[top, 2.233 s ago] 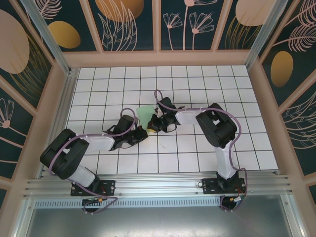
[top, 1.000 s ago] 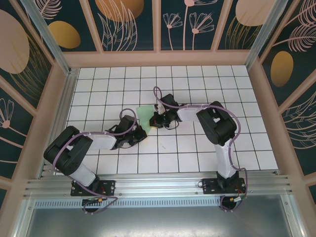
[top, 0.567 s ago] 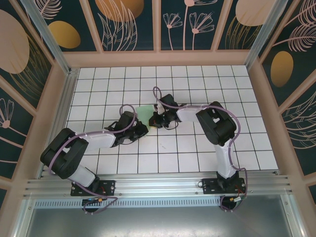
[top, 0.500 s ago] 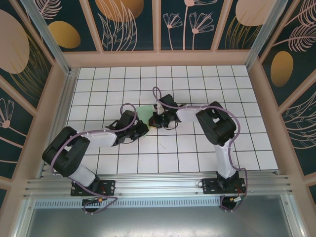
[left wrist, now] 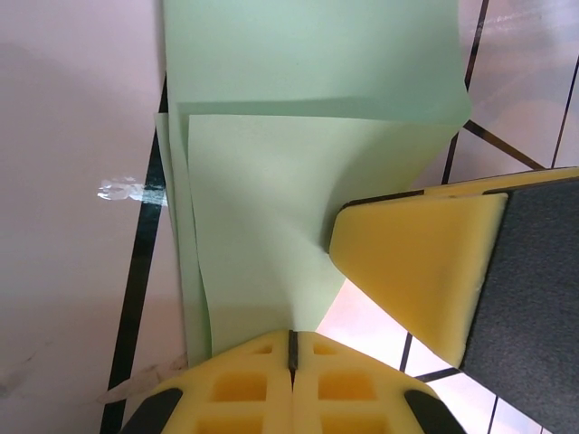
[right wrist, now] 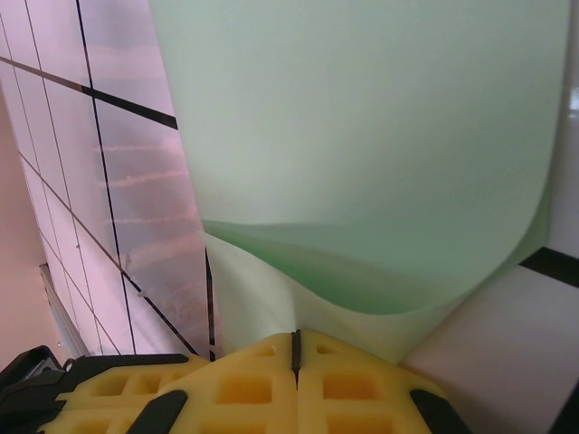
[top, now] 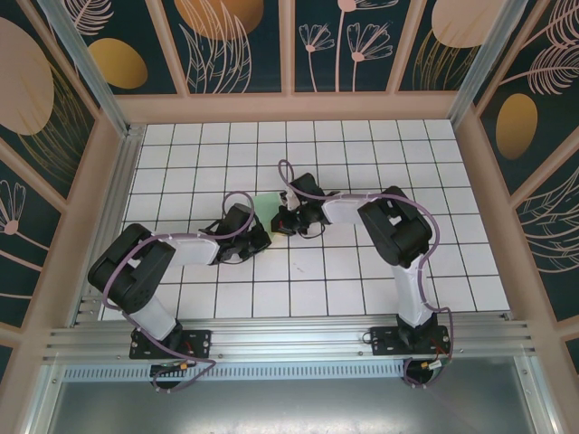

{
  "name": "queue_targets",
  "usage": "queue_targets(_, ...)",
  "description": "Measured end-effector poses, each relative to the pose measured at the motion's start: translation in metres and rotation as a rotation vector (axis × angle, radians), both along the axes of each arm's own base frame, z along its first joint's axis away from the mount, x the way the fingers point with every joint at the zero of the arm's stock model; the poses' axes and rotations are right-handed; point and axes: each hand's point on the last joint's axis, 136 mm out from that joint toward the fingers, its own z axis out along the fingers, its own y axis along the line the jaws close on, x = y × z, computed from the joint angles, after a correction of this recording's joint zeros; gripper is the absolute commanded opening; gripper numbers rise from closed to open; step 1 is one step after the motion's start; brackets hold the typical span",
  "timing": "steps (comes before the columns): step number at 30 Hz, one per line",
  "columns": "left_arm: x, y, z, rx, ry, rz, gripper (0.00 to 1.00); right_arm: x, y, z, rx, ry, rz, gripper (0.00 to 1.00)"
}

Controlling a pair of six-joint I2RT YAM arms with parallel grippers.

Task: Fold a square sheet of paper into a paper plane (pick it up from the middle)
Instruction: Third fold the triangle at the center of the table.

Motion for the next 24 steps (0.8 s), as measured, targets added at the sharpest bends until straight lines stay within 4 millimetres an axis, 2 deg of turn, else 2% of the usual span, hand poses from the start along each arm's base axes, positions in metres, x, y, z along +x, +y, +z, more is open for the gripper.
queue_targets(8, -0.001, 0.0, -0.001, -0.002, -0.016, -0.013, 0.0, 0.03, -0.008, 0.0, 0.031, -0.028, 0.013, 0.03)
queue_targets(13, -0.001, 0.0, -0.001, -0.002, -0.023, -0.021, 0.0, 0.067, -0.019, 0.001, 0.035, -0.079, -0.03, 0.03)
queue_targets(17, -0.001, 0.0, -0.001, -0.002, -0.023, -0.022, 0.01, 0.102, -0.036, 0.007, 0.009, -0.146, -0.098, 0.03)
queue_targets(19, -0.001, 0.0, -0.001, -0.001, -0.023, -0.022, 0.01, 0.111, -0.043, 0.012, 0.006, -0.17, -0.114, 0.04)
queue_targets(21, -0.001, 0.0, -0.001, -0.002, -0.023, -0.022, 0.01, 0.109, -0.044, 0.016, 0.003, -0.178, -0.115, 0.04)
queue_targets(24, -0.001, 0.0, 0.0, -0.001, -0.022, -0.022, 0.01, 0.086, -0.039, 0.03, 0.001, -0.188, -0.088, 0.04)
